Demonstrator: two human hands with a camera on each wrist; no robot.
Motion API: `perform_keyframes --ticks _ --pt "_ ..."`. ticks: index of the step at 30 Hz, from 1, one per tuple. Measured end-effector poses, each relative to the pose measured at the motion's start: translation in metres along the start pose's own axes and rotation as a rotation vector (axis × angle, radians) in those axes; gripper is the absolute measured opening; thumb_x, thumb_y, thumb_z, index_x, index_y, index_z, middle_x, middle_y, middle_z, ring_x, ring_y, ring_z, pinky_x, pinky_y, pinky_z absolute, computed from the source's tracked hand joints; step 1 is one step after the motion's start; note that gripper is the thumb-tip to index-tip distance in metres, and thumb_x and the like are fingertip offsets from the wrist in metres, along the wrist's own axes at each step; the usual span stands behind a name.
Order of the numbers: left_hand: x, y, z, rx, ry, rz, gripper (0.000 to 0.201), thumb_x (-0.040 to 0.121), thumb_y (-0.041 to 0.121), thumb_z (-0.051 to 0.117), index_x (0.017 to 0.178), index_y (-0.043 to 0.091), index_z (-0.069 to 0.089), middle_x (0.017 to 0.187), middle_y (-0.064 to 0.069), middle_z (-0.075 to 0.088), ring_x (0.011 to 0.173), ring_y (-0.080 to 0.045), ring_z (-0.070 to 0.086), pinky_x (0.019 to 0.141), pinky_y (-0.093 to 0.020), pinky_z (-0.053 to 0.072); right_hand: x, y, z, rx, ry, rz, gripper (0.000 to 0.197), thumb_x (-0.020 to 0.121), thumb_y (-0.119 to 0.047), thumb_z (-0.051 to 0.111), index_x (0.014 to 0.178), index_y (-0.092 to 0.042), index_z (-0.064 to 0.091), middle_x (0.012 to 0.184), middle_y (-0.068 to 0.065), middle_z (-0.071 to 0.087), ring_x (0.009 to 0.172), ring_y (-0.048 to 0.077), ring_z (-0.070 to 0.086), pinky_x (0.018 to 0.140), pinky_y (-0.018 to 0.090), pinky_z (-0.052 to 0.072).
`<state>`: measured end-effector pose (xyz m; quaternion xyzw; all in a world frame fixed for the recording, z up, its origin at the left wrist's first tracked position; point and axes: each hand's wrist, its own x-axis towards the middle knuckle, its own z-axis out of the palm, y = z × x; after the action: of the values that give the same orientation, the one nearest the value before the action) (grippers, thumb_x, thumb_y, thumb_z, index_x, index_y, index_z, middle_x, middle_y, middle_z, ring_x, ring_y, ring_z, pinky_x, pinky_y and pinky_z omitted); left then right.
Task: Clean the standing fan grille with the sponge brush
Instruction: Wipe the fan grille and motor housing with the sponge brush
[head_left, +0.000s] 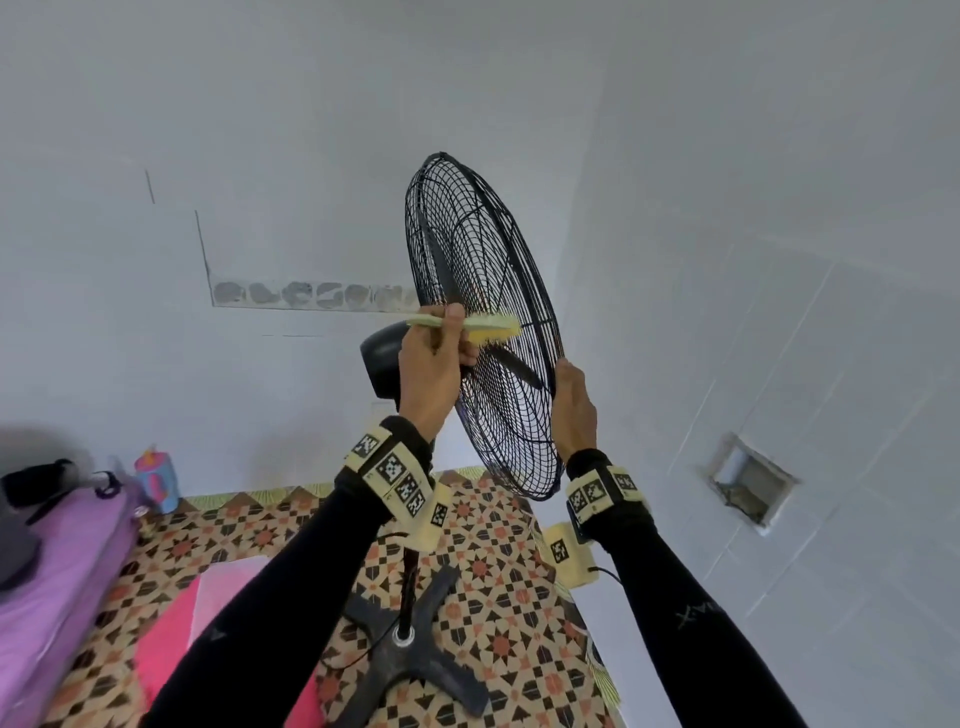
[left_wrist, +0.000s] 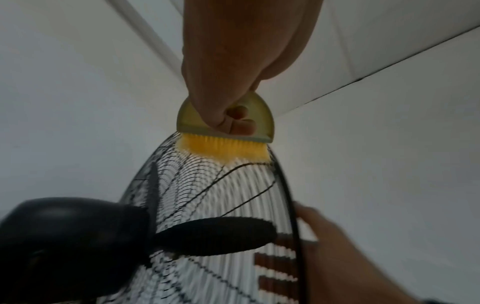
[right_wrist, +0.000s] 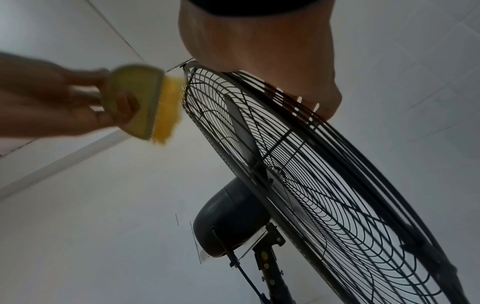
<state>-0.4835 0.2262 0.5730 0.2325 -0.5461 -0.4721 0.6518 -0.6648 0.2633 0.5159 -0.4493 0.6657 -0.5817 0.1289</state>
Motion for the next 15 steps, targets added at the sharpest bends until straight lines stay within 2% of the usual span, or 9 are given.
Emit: perform_keyframes --ticks 3,5,8,10,13,15 --pt "-0.009 0.012 0.015 -0.032 -0.088 0.077 0.024 0.108 0.032 0.053 0.106 0.01 0.061 0.089 -0.016 0.071 0.076 -0.027 0.069 0.076 -0.038 0.06 -0.004 -0.005 0.007 0.033 0.047 0.0 0.052 0.108 -0.053 0.026 0.141 -0.02 0.05 0.138 0.002 0.057 0.126 0.023 0.052 0.1 0.029 0.034" --pt "-0.007 0.005 0.015 0.025 -0.012 0.025 0.028 0.108 0.035 0.053 0.11 0.008 0.063 0.093 -0.018 0.073 0.076 -0.022 0.071 0.076 -0.036 0.062 -0.007 -0.007 0.009 0.046 0.04 -0.006 0.055 0.107 -0.055 0.026 0.144 -0.021 0.048 0.142 0.002 0.055 0.127 0.019 0.05 0.102 0.027 0.031" --pt "-0.003 -0.01 -0.001 0.087 0.128 -0.091 0.038 0.107 0.039 0.053 0.115 0.003 0.064 0.089 -0.01 0.074 0.073 -0.017 0.071 0.077 -0.039 0.062 -0.008 -0.009 0.005 0.064 0.041 -0.027 0.059 0.106 -0.057 0.031 0.149 -0.019 0.045 0.15 0.002 0.05 0.136 0.019 0.046 0.106 0.025 0.03" --pt "-0.008 -0.009 -0.002 0.031 0.072 -0.05 0.034 0.108 0.035 0.052 0.112 0.003 0.063 0.089 -0.013 0.074 0.074 -0.022 0.071 0.075 -0.039 0.062 -0.003 -0.013 0.006 0.051 0.068 -0.068 0.065 0.103 -0.062 0.032 0.148 -0.018 0.046 0.148 0.003 0.052 0.136 0.021 0.048 0.11 0.03 0.034" --pt "-0.014 -0.003 0.012 -0.06 -0.055 0.034 0.032 0.109 0.03 0.051 0.112 -0.001 0.061 0.09 -0.02 0.072 0.078 -0.028 0.071 0.076 -0.036 0.06 0.004 -0.027 0.017 0.011 0.118 -0.138 0.079 0.094 -0.073 0.026 0.147 -0.018 0.046 0.145 0.003 0.053 0.133 0.021 0.049 0.113 0.04 0.038" --pt "-0.008 -0.015 0.005 -0.039 -0.004 -0.004 0.034 0.11 0.03 0.05 0.116 -0.002 0.06 0.094 -0.017 0.073 0.082 -0.029 0.072 0.079 -0.037 0.061 0.008 -0.037 0.022 0.022 0.138 -0.146 0.076 0.096 -0.07 0.025 0.149 -0.018 0.044 0.149 0.003 0.051 0.136 0.021 0.046 0.116 0.042 0.035"
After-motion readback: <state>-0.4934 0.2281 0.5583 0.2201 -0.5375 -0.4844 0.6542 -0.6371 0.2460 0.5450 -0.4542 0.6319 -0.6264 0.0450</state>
